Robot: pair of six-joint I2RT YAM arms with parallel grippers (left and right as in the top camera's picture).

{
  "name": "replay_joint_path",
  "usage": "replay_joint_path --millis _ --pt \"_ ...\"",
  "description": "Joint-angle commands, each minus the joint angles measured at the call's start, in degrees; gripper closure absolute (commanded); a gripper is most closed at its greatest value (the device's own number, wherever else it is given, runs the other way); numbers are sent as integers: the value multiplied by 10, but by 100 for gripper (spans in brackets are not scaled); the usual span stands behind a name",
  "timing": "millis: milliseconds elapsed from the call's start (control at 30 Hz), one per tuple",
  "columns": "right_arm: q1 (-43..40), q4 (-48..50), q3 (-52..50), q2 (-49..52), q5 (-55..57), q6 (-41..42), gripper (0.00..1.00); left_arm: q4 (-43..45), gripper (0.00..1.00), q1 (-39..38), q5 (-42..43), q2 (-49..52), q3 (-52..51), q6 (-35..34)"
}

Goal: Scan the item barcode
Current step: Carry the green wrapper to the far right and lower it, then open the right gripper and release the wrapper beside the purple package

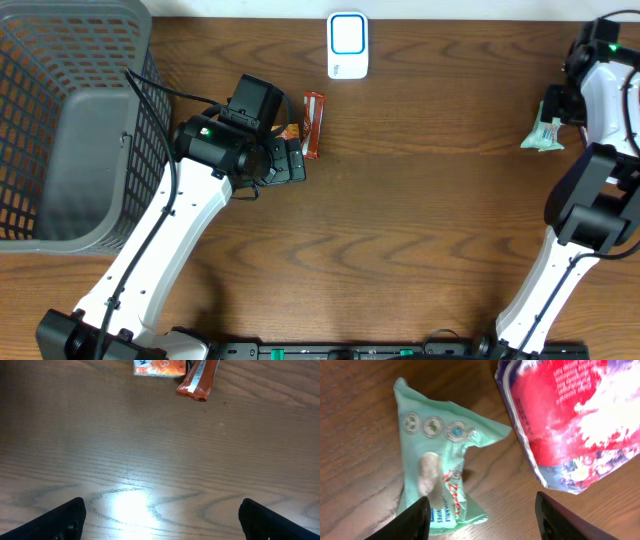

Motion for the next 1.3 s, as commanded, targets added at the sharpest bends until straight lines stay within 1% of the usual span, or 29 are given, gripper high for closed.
replay_joint_path --millis 0,67,133,167,267,300,367,433,533,667,733,767,833,900,933,1000,1067,1167,1267 --pt "5 -2 -5 -21 -96 25 43 -2 2 2 -4 2 2 3" --pt "12 0 -5 -21 -143 25 52 -2 2 2 -3 2 2 3" --pt "21 6 -5 -21 -169 25 59 -2 2 2 -4 2 2 3" --pt "27 10 -5 -21 -171 26 61 -2 2 2 -4 2 2 3" --pt "42 13 -5 -21 -169 25 69 -2 2 2 -3 2 2 3" --pt "46 13 -6 -21 -165 25 73 -2 2 2 -4 2 2 3" --pt "53 16 -14 -21 -144 25 85 -2 2 2 -3 2 2 3" --pt "56 25 -32 -21 -108 33 87 -2 2 2 -3 2 2 3" --pt "56 59 -79 -21 -65 69 88 -2 2 2 -4 2 2 3" --pt "50 122 -147 -21 -48 68 86 -2 2 2 -3 2 2 3" --pt "45 141 -165 -21 -17 71 87 -2 2 2 -3 2 2 3" --pt "39 146 -168 -21 19 78 87 -2 2 2 -4 2 2 3" --pt "34 147 -165 -22 61 82 86 -2 2 2 -3 2 2 3" --pt "29 142 -156 -23 99 81 83 -2 2 2 -3 2 2 3" --pt "29 139 -151 -23 112 81 80 -2 2 2 -4 2 2 3" --pt "29 128 -137 -23 128 81 79 -2 2 2 -3 2 2 3" --pt "31 121 -123 -24 127 81 78 -2 2 2 -3 2 2 3" --pt "37 104 -98 -24 117 81 80 -2 2 2 -4 2 2 3" --pt "48 85 -71 -25 76 81 80 -2 2 2 -4 2 2 3"
